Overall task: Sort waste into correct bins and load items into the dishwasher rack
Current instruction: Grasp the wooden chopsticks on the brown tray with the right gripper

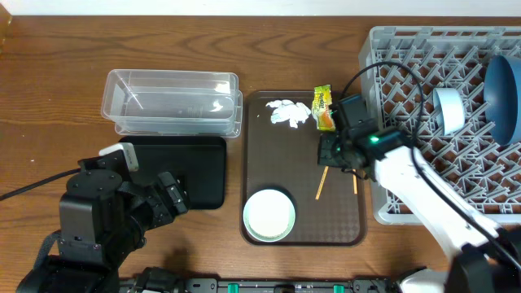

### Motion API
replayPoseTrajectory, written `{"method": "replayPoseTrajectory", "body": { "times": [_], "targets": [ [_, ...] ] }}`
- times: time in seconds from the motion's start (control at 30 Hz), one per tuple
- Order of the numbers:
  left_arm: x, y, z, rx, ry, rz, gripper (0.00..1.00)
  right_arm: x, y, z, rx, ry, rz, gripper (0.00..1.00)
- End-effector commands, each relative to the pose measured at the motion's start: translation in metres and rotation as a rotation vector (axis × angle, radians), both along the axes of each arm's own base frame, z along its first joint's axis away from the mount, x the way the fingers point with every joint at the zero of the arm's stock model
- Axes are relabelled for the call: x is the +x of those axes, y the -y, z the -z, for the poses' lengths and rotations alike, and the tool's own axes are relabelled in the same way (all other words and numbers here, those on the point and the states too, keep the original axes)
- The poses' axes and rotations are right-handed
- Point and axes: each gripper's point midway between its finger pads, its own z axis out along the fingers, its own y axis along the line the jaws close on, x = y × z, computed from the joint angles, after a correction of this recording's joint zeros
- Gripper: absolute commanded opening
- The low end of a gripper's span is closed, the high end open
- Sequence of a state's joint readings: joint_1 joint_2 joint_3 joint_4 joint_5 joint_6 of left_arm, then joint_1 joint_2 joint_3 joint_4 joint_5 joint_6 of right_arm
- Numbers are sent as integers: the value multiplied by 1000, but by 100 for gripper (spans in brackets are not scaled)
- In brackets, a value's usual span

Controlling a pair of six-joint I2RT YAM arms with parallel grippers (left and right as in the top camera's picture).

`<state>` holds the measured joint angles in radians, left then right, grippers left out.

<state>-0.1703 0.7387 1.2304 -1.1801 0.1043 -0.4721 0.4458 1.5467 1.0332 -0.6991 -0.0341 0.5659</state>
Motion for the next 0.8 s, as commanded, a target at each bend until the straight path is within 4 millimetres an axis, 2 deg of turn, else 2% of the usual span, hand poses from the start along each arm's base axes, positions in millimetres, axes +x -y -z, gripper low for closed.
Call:
{"method": "replayPoseTrajectory", "body": {
  "times": [0.0,0.13,0.27,0.4,0.43,0.53,0.6,0.77],
  "targets": [
    [0,-3,-4,5,12,-13,89,-7,12,37,-74,-91,133,46],
    [0,-3,-4,5,12,-13,89,-3,10,63,-93,-129,140,51],
    [0,-3,-4,5,12,-13,90,-7,12,84,-116,-181,164,41],
    [0,-3,-4,5,12,-13,90,-14,12,87,-117,-213,160,6],
    [0,-3,-4,5,12,-13,89,-16,14,86,-121,-219,160,1],
    [0,-3,-4,5,12,-13,90,-20,18,76,-126,-219,183,1],
    [0,-3,-4,5,12,-13,89,-16,19,63,-123,-178,186,1],
    [0,-3,-4,5,12,-13,90,-2,25,10,-107,-2,151,1]
  ]
}}
